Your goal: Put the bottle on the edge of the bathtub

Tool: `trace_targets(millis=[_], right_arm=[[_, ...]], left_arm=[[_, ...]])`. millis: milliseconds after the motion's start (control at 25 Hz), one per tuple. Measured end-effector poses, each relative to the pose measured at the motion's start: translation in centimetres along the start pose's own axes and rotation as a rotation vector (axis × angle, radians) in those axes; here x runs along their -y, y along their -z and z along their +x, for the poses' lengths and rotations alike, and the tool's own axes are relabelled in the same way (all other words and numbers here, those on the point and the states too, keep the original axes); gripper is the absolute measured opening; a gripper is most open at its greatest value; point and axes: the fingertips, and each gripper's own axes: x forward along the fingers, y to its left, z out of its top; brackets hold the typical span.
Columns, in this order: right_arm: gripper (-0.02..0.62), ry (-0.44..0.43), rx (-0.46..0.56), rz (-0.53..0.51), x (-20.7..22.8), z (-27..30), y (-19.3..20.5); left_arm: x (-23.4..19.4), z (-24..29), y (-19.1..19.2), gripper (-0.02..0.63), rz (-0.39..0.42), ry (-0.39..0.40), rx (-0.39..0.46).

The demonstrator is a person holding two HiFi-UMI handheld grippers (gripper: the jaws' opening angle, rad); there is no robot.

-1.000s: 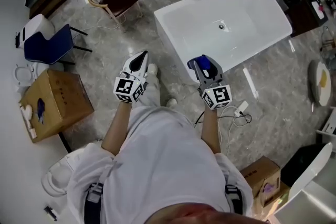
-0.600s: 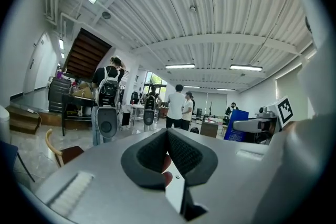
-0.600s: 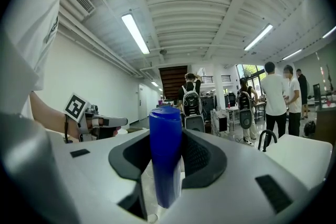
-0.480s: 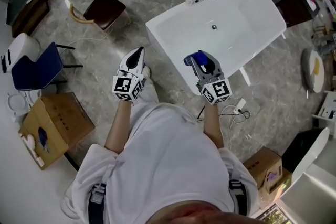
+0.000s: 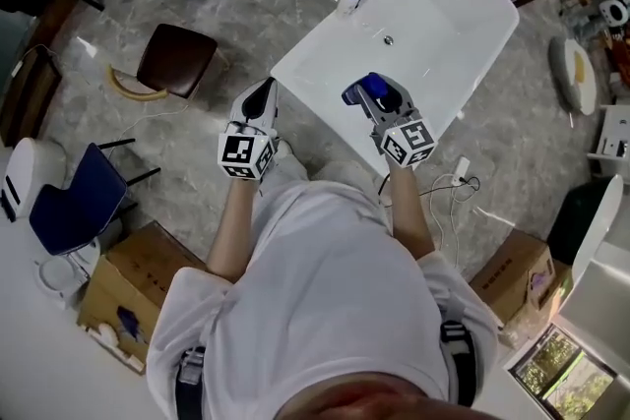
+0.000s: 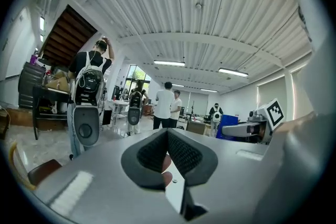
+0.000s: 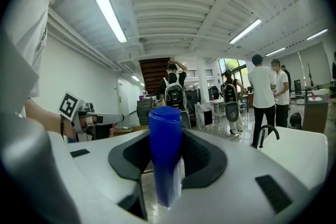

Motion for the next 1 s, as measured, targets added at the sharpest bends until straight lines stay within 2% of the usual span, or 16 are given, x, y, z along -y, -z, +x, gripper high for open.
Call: trace_targets(millis=[240, 440, 520, 680, 880, 1000], right_arm=[[0.15, 0.046, -0.021, -0.006, 3.1, 5.5, 0.3], [0.15, 0.048, -0.008, -0.002, 7.2, 10.4, 1.9], [0.15, 0.041, -0.004, -0.006, 9.1, 12.6, 3.2], [0.15, 0.036, -0.019, -0.013, 13.7, 17.3, 7.0], [0.149, 0.024, -0.041, 0.001, 18.0, 22.4, 13.6], [0.149, 0.029, -0.047, -0.013, 20.4, 25.0, 17.3]], left_arm=[[-3.5, 4.4, 0.3, -0.003, 0.047, 0.027, -0.018], [-6.3, 8.4, 1.5, -0.003, 0.03, 0.032, -0.059], [-7.1, 10.0, 1.9, -0.003, 0.05, 0.036, -0.075], [-8.7, 13.2, 3.8, -0.003, 0.059, 0.031, -0.096], [-10.6, 16.1, 6.4, -0.003, 0.146, -0.031, -0.11], [-11.5, 18.0, 7.9, -0.003, 0.122, -0.058, -0.108]])
